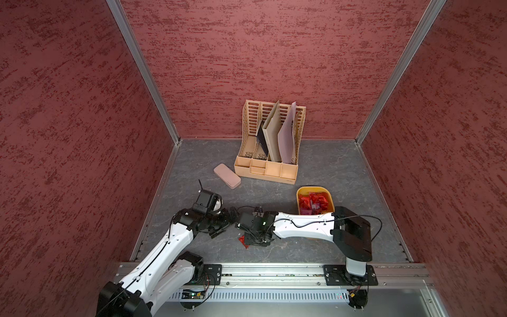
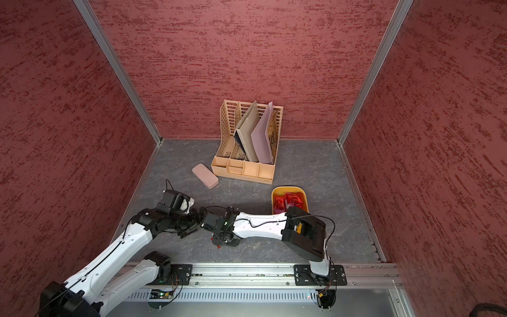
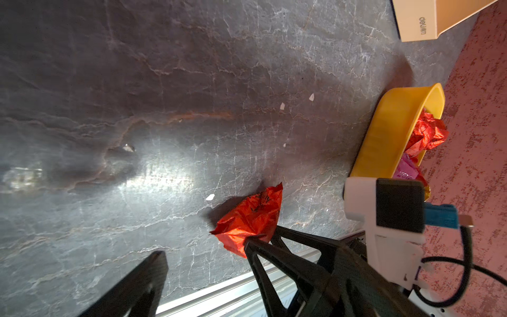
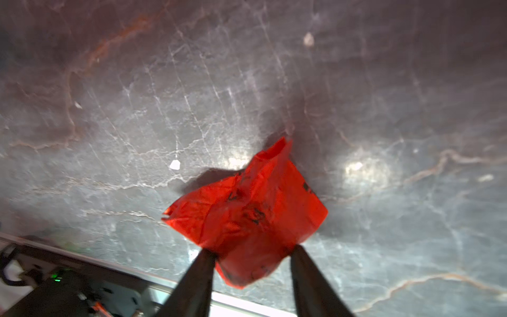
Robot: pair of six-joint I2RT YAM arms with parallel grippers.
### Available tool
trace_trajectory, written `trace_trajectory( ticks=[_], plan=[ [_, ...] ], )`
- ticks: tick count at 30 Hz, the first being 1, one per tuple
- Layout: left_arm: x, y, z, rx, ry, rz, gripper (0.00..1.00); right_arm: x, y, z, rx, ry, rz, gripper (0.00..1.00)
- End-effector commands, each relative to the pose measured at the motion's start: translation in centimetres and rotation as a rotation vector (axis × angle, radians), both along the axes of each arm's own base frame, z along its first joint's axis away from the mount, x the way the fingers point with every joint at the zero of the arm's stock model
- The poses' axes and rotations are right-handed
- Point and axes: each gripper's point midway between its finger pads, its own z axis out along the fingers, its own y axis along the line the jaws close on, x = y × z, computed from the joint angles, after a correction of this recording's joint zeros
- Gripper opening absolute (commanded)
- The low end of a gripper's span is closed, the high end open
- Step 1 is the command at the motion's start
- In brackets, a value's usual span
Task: Put the tea bags into the storage box
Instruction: Pick up the tea bag from the center of the board.
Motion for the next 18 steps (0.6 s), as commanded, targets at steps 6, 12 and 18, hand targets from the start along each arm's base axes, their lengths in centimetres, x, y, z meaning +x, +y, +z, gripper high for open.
trace_trajectory(
  ticks=[6,12,18],
  plan=[
    [-0.6,0.7,-0.1,0.003,0.011,0.056,1.0,1.0,-3.1,1.0,-0.071,-0.047,0.017,0.17],
    [-0.2,0.6,0.1,-0.002,0.002,0.062,1.0,1.9,-4.5,5.1,-0.024,-0.103,0.024,0.03],
    [0.8,-0.3,0.2,-0.009,0.004,0.044,1.0,3.7,-9.5,10.0,-0.019,-0.2,-0.045,0.0]
  ],
)
